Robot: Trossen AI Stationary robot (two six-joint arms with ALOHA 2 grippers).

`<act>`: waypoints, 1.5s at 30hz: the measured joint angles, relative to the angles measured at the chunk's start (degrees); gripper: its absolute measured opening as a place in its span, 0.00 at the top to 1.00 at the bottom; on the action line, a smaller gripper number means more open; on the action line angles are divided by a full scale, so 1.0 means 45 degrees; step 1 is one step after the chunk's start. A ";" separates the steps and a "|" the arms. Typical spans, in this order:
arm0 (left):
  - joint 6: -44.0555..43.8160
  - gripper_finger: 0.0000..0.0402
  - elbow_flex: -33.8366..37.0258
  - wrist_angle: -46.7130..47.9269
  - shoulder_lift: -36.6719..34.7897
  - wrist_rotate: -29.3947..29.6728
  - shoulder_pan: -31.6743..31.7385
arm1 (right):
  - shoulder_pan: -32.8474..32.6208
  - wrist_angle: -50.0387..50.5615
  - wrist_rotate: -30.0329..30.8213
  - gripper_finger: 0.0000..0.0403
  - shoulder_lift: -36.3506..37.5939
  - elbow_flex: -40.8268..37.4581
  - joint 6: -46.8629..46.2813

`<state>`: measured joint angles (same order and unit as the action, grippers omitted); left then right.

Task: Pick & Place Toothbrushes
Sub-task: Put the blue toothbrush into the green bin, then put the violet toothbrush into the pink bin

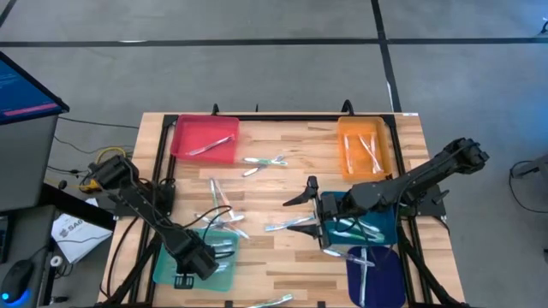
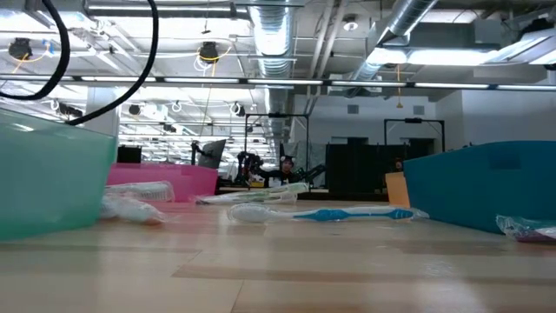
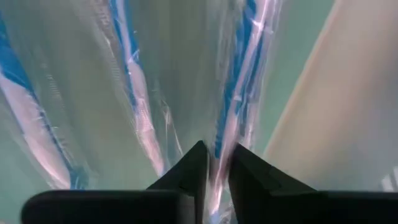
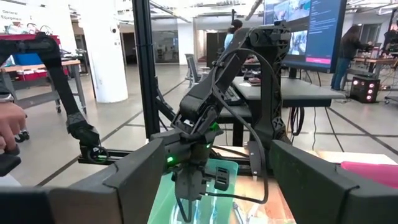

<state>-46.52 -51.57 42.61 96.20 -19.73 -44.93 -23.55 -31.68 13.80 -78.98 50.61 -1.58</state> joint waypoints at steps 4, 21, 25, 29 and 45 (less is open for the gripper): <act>-0.0418 0.81 0.0009 0.0045 -0.0338 0.0350 0.0060 | 0.0000 0.0109 0.0000 0.29 0.0000 0.0000 0.0003; -0.2456 0.44 0.0009 0.1301 -0.4511 0.4519 0.0170 | 0.0000 0.0335 0.0000 0.29 0.0000 0.0000 0.0001; -0.1936 0.41 0.0010 0.1274 -0.5740 0.7646 0.0147 | 0.0000 0.0691 0.0000 0.29 -0.0005 0.0000 -0.0001; -0.1236 0.41 0.0007 0.1003 -0.6922 1.1693 -0.0044 | 0.0000 0.0705 -0.0004 0.29 -0.0005 0.0000 -0.0001; 0.0944 0.50 0.0005 -0.0120 -0.6248 1.9119 0.1448 | 0.0286 0.1077 -0.0010 0.29 -0.0433 -0.0002 0.2035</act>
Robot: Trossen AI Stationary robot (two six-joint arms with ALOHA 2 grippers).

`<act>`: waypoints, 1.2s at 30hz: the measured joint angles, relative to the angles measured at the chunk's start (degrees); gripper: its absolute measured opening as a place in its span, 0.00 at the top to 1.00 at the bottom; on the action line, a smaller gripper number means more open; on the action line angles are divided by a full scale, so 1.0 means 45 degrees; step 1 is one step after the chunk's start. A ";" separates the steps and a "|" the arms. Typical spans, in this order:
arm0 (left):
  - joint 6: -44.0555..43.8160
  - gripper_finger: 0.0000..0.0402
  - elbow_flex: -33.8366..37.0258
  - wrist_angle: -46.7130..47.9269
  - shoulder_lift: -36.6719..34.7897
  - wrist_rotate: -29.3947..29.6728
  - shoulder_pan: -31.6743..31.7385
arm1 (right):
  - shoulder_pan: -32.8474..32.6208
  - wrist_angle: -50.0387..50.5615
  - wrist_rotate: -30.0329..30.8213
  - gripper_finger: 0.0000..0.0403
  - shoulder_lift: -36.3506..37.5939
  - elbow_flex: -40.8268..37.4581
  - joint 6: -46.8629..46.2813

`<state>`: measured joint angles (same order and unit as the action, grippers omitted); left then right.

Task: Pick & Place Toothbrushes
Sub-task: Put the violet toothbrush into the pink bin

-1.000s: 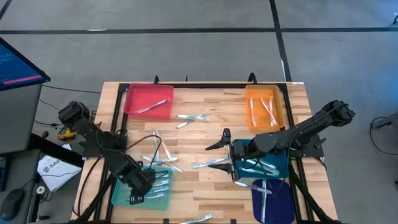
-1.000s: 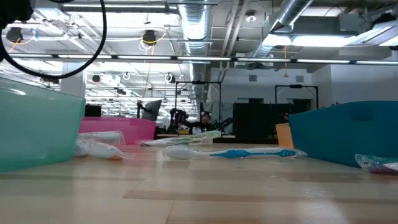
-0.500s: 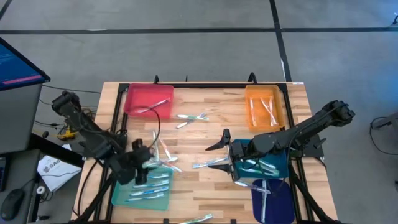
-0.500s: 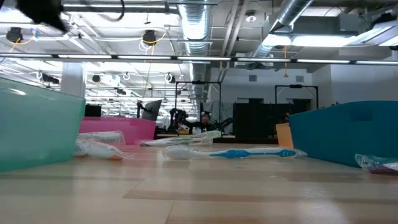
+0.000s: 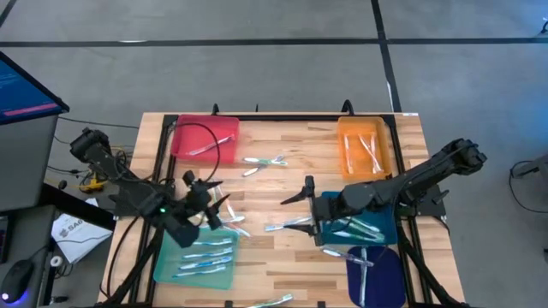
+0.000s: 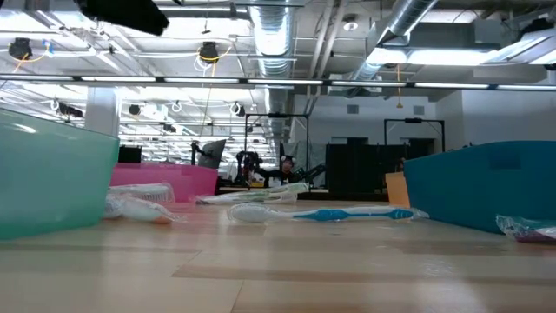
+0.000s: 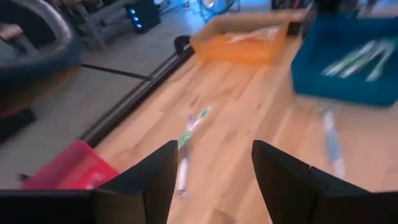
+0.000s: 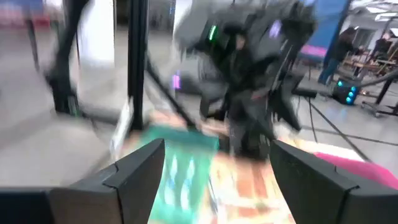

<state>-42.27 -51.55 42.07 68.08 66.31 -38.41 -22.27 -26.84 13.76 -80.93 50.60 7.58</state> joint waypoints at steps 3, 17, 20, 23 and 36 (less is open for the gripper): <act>0.0802 0.52 0.0000 -0.0138 0.0505 -0.0346 0.0529 | -0.0036 0.0824 -0.0036 0.29 -0.0243 -0.0009 0.0872; 0.9204 0.61 0.5888 -1.9326 0.0749 -0.8004 0.3623 | 0.4082 -0.6025 -0.3623 0.29 -0.0087 -0.3054 -0.1713; 0.9098 0.62 0.7127 -2.2035 0.0136 -0.8997 0.4026 | 0.4390 -0.7177 -0.3656 0.29 -0.0074 -0.3354 -0.1640; 0.9247 0.63 0.7361 -2.2132 -0.0750 -0.9092 0.4332 | 0.4643 -0.7347 -0.3771 0.29 -0.0077 -0.3054 -0.1864; 0.8539 0.65 0.5766 -1.8720 -0.3786 -1.0927 0.4664 | 0.4663 -0.6430 -0.3698 0.29 -0.0073 -0.1014 -0.2095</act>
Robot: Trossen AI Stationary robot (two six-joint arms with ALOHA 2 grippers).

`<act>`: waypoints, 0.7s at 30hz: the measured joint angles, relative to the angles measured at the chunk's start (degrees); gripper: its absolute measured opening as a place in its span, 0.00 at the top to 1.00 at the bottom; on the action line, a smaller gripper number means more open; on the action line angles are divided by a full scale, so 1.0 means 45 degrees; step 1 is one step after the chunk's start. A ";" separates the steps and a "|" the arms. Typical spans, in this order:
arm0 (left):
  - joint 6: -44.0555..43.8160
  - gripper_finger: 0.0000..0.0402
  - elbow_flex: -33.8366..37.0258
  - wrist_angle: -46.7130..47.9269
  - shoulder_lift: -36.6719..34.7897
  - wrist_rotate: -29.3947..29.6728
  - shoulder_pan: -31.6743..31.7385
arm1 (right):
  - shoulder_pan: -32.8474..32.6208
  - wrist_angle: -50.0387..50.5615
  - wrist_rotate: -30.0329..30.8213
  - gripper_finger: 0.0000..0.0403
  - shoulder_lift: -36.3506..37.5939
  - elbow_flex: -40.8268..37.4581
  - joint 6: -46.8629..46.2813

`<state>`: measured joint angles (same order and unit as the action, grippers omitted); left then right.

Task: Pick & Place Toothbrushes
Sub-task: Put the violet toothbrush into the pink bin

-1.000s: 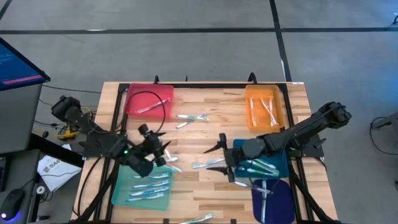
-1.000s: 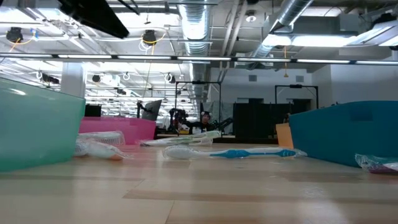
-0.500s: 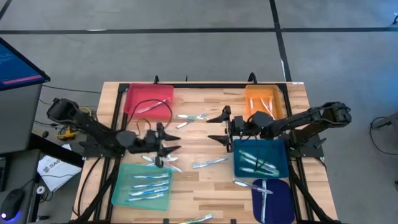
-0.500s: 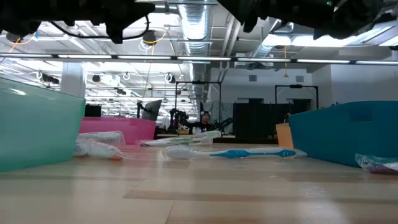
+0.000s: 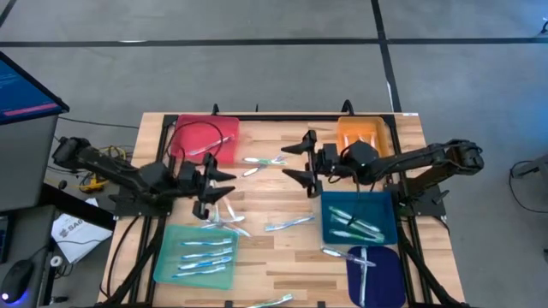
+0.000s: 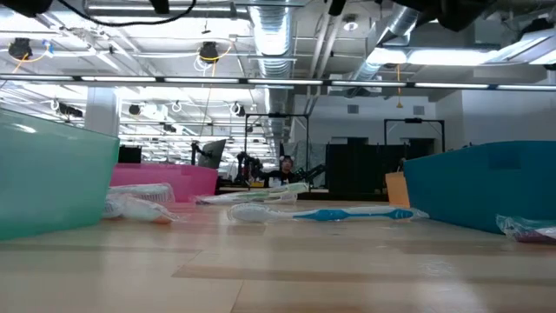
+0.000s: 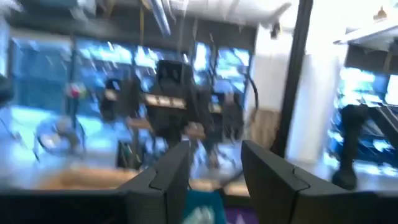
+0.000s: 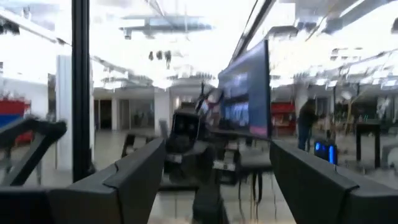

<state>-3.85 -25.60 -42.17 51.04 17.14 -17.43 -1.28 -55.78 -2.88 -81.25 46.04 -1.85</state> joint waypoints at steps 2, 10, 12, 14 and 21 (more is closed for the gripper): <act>-0.0401 0.66 0.0000 0.0683 -0.0175 0.0165 -0.0172 | -0.0165 0.1008 -0.0023 0.29 -0.0009 0.0045 0.0166; -0.0487 0.69 -0.0008 0.0644 -0.0300 0.2081 -0.0375 | -0.0313 0.2245 0.0006 0.29 -0.0019 0.0089 -0.0320; -0.0313 0.69 -0.0005 0.0610 -0.0196 0.2081 -0.0375 | -0.0342 0.2456 -0.0020 0.29 -0.0019 0.0084 -0.0598; -0.0228 0.69 -0.0005 0.0589 -0.0038 0.2081 -0.0334 | -0.0343 0.2539 -0.0032 0.29 -0.0019 0.0084 -0.0932; -0.0250 0.69 -0.0005 0.0616 0.0098 0.1412 0.0036 | -0.0331 0.2974 -0.0018 0.29 -0.0019 0.0089 -0.1175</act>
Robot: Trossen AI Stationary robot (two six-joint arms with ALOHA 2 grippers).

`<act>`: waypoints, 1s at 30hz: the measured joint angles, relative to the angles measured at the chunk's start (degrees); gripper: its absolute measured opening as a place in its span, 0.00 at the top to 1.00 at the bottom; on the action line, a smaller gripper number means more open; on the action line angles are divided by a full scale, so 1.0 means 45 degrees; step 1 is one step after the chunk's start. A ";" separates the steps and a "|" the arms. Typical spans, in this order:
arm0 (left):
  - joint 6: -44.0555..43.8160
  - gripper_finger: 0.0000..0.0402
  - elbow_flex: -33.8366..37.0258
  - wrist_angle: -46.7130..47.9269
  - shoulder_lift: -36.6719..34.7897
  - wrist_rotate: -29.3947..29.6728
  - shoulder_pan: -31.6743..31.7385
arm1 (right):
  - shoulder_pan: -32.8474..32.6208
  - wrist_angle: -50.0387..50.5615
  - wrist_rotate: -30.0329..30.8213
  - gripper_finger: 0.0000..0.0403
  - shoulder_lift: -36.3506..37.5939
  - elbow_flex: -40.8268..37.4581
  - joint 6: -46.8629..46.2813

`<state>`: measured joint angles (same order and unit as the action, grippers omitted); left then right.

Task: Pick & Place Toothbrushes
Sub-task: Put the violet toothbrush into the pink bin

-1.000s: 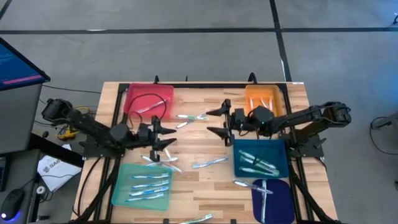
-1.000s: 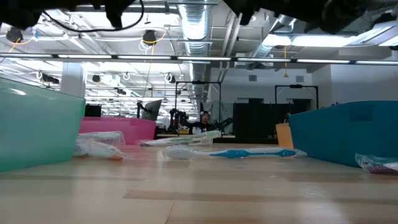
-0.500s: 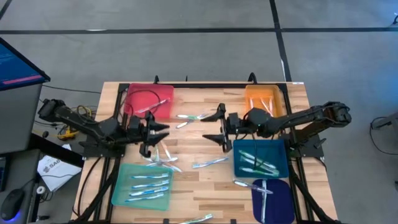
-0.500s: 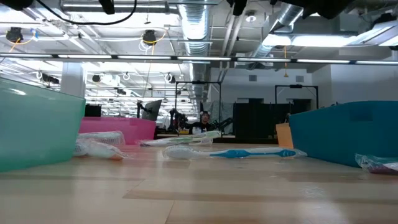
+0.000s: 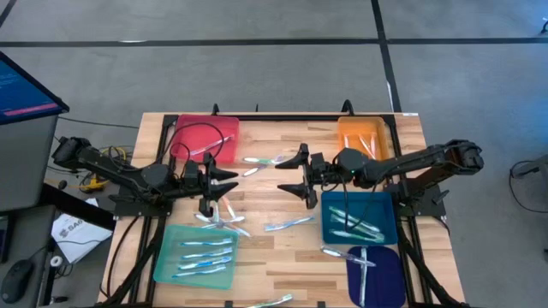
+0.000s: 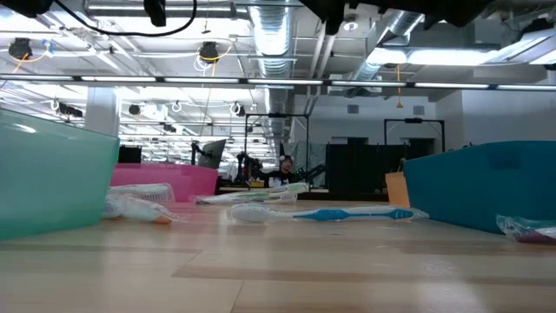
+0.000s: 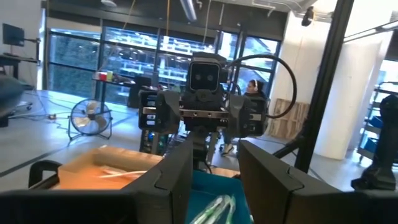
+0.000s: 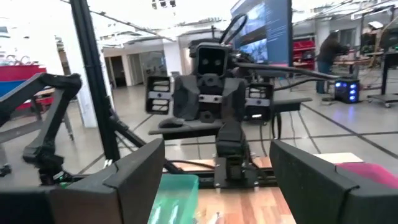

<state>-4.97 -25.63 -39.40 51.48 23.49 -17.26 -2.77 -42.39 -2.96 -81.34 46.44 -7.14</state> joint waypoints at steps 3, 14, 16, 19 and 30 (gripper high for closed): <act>0.0000 0.69 0.0000 0.0005 0.0000 -0.0160 -0.0003 | -0.0002 0.0017 -0.0007 0.29 0.0000 0.0000 0.0000; 0.0026 0.69 0.0000 0.0319 0.0000 -0.0541 -0.0003 | 0.0056 0.0432 -0.0009 0.29 0.0005 0.0000 0.0339; 0.0034 0.69 0.0000 0.0387 0.0000 -0.0541 -0.0003 | 0.0070 0.0432 0.0000 0.29 0.0005 0.0000 0.0312; 0.0034 0.70 0.0000 0.0389 0.0000 -0.0541 -0.0003 | 0.0058 0.0439 -0.0005 0.29 0.0005 0.0000 0.0272; 0.0018 0.70 -0.0064 0.1162 0.0000 -0.0867 0.0040 | 0.0061 0.0617 -0.0010 0.29 0.0010 0.0001 0.0233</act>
<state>-4.89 -25.92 -34.17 51.48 19.59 -17.08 -2.50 -39.62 -3.01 -81.30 46.44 -6.09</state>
